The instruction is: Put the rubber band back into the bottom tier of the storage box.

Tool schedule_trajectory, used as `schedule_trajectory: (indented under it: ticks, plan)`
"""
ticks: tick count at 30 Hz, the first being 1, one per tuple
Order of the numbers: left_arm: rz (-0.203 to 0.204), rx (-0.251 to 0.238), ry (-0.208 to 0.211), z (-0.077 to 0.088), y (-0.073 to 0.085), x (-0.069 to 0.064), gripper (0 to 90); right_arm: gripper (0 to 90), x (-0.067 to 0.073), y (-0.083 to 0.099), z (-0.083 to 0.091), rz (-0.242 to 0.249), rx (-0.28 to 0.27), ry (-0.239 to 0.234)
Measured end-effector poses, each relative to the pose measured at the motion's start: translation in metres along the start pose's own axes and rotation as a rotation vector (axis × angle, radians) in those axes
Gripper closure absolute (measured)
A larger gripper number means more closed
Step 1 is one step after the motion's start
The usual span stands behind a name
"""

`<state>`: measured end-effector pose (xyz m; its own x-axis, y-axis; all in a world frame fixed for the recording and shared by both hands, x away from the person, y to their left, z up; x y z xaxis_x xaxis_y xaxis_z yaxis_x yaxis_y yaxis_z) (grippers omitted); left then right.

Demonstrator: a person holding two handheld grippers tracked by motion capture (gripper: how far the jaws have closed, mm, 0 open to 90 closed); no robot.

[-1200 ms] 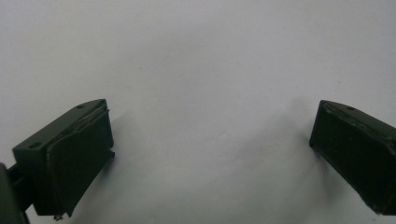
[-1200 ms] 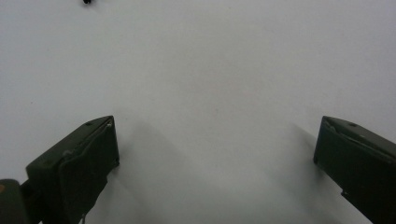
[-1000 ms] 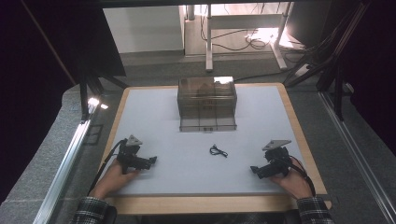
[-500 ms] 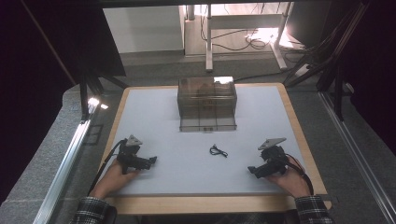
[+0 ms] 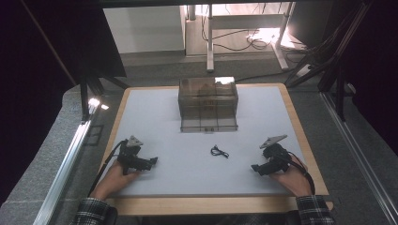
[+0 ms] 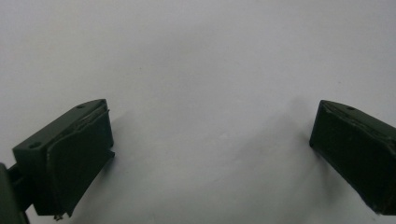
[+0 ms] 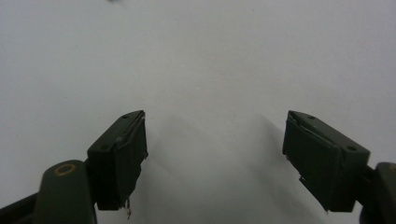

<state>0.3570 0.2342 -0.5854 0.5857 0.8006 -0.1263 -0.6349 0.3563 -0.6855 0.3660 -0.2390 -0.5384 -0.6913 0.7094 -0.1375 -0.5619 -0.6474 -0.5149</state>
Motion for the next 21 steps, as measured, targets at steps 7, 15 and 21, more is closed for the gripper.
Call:
schedule_trajectory:
  ticks: [7,15,21]
  plan:
    - [0.0,0.0,0.0,0.0,0.0,0.0,0.0,26.5,0.001,-0.006,0.002,-0.006,0.018,-0.016]
    - [0.0,0.0,0.0,0.0,0.0,0.0,0.0,31.3,-0.001,-0.014,0.004,-0.029,0.034,-0.043]
    - [0.0,0.0,0.0,0.0,0.0,0.0,0.0,35.7,0.0,-0.022,0.003,-0.025,0.052,-0.057]
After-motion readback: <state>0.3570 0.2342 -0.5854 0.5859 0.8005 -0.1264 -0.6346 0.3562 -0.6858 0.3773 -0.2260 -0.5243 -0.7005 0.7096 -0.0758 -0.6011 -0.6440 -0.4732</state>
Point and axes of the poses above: each handheld gripper's, and its own axes: z roughly backward along the jaws, y roughly out of its underside, x roughly to its left, the point moved 4 cm from there along -z, roughly forward along the jaws, and after that the axes turned 6 degrees about y, right-handed, at the moved point
